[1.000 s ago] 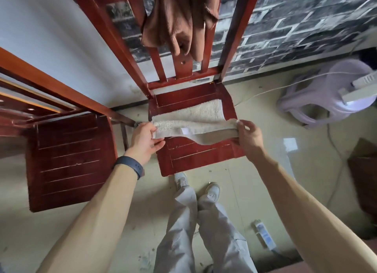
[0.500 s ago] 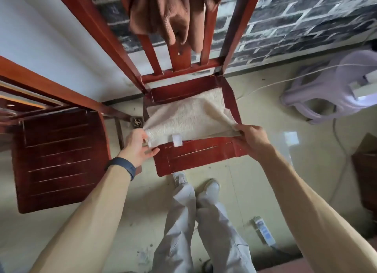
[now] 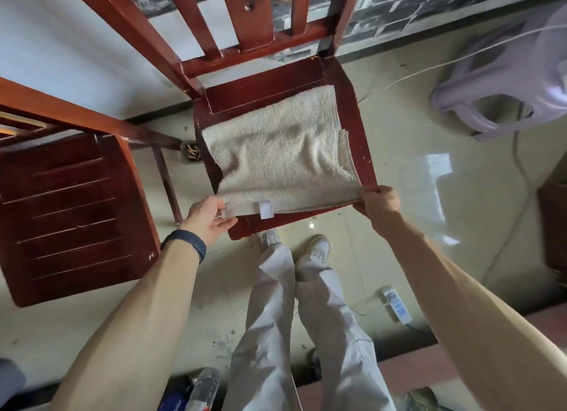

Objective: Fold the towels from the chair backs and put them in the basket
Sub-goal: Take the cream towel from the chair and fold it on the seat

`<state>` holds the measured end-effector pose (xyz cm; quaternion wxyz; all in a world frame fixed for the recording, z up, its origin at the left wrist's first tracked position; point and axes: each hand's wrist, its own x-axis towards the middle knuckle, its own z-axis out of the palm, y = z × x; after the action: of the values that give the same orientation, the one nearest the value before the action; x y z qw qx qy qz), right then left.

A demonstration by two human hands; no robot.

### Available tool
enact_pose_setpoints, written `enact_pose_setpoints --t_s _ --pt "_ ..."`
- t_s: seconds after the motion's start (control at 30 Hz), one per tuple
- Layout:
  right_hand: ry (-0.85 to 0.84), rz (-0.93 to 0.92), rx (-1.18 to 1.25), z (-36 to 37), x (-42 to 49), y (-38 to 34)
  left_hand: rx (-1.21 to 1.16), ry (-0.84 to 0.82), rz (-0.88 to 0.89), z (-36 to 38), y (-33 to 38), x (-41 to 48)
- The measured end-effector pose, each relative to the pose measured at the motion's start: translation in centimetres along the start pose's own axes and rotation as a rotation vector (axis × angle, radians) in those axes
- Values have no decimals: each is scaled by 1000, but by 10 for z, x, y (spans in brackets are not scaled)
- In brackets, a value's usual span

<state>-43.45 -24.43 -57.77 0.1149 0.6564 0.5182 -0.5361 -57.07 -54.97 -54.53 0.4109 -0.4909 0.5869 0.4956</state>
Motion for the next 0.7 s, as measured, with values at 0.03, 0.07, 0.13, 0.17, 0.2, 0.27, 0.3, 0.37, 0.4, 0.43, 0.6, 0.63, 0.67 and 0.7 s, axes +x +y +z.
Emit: enact_pose_setpoints --t_s 0.03,0.07,0.13,0.17,0.2,0.27,0.3,0.37,0.4,0.43,0.6,0.63,0.67,0.7 --pt "12 -6 -30 0 2 1 2 2 8 0 -1 2" --pt "25 -13 -58 0 2 1 6 8 15 0 -1 3" --pt "64 -53 -136 0 -1 0 21 16 33 0 -1 3" --pt "77 -90 -186 0 -4 -2 23 14 43 0 0 2" --pt "78 -127 -233 0 -8 -5 20 7 54 -1 1 0" --pt "43 -172 -324 -4 -20 -11 10 -29 80 -3 6 -13" --pt "7 -182 -376 -6 -26 -14 3 -44 91 -4 8 -19" --pt "-81 -227 -489 -14 -40 -23 -23 -27 138 -9 13 -31" --pt "-122 -271 -555 -20 -53 -30 -31 -18 168 -14 18 -42" --pt "-148 -346 -629 -26 -67 -39 -17 -20 195 -19 23 -55" --pt "-76 -961 -841 -57 -144 -86 431 75 505 -31 55 -140" --pt "-65 -1037 -862 -63 -159 -99 580 131 664 -32 63 -161" --pt "-47 -1102 -877 -67 -173 -111 700 167 835 -33 70 -181" --pt "-21 -1164 -883 -72 -186 -124 781 188 986 -35 78 -201"
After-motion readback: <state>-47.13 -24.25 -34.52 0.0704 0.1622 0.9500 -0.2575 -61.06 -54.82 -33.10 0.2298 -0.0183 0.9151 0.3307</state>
